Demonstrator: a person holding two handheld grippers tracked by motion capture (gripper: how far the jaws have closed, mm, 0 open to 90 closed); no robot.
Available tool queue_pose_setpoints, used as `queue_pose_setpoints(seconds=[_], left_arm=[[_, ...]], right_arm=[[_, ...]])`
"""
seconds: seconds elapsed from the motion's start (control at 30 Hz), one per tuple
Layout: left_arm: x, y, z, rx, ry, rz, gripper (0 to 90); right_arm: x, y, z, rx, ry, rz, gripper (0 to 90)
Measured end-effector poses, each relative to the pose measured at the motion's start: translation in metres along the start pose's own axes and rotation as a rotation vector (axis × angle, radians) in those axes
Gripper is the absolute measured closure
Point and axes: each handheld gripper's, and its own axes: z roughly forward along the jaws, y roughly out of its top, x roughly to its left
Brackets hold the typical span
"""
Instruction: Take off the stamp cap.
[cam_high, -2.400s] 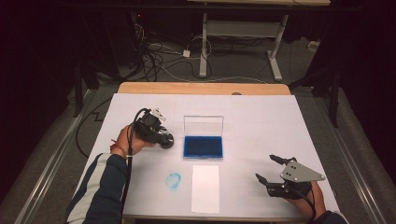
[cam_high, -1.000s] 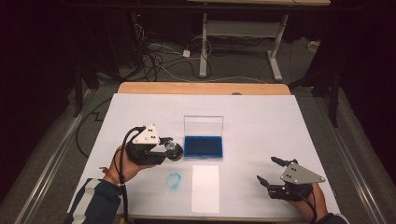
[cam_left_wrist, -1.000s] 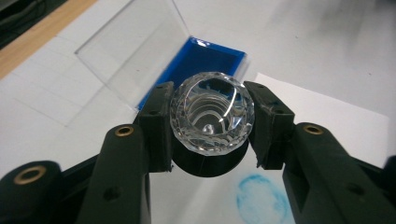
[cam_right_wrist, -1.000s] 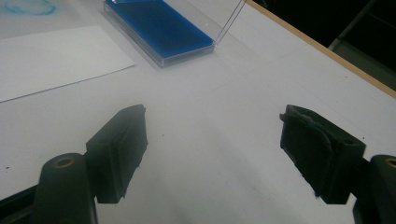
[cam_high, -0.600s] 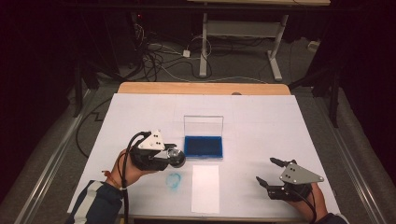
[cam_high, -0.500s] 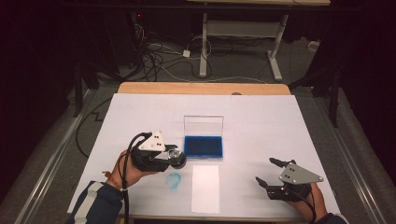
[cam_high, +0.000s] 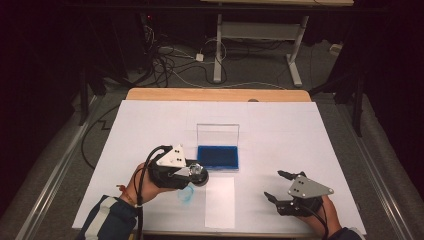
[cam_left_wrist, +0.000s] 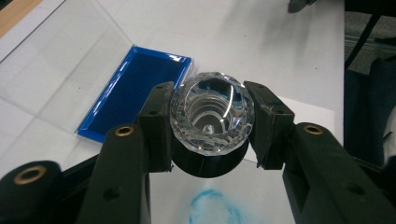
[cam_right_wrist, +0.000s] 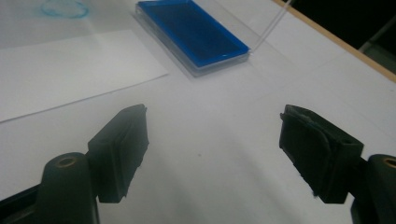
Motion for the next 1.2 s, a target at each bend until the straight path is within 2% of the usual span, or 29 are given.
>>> queue_pose_setpoints(seconds=[0.17, 0.27, 0.4, 0.57, 0.77, 0.9, 1.1, 1.17, 1.2], left_arm=[[-0.003, 0.003, 0.003, -0.016, -0.01, -0.009, 54.5], [-0.004, 0.006, 0.007, -0.02, -0.007, -0.016, 54.5], [-0.005, 0.011, 0.011, -0.017, -0.017, -0.006, 54.5], [-0.006, 0.016, 0.016, -0.029, -0.036, -0.011, 54.5], [-0.007, 0.021, 0.021, -0.048, -0.047, -0.022, 54.6], [-0.009, 0.024, 0.023, -0.064, -0.051, -0.025, 54.6], [-0.011, 0.027, 0.026, -0.069, -0.059, -0.022, 54.5], [-0.01, 0.027, 0.027, -0.073, -0.063, -0.023, 54.5], [-0.01, 0.027, 0.027, -0.074, -0.065, -0.023, 54.5]], right_arm=[[0.008, 0.013, 0.012, 0.009, 0.071, -0.021, 21.8], [0.015, 0.021, 0.019, -0.007, 0.127, -0.041, 17.4], [0.022, 0.031, 0.028, -0.02, 0.166, -0.053, 17.3], [0.029, 0.045, 0.045, -0.04, 0.185, -0.081, 19.6], [0.037, 0.055, 0.071, -0.021, 0.226, -0.082, 21.8], [0.042, 0.064, 0.087, -0.03, 0.251, -0.07, 22.4], [0.05, 0.071, 0.099, -0.031, 0.258, -0.083, 23.3], [0.051, 0.072, 0.101, -0.036, 0.265, -0.077, 24.8], [0.052, 0.073, 0.101, -0.044, 0.264, -0.081, 28.9]])
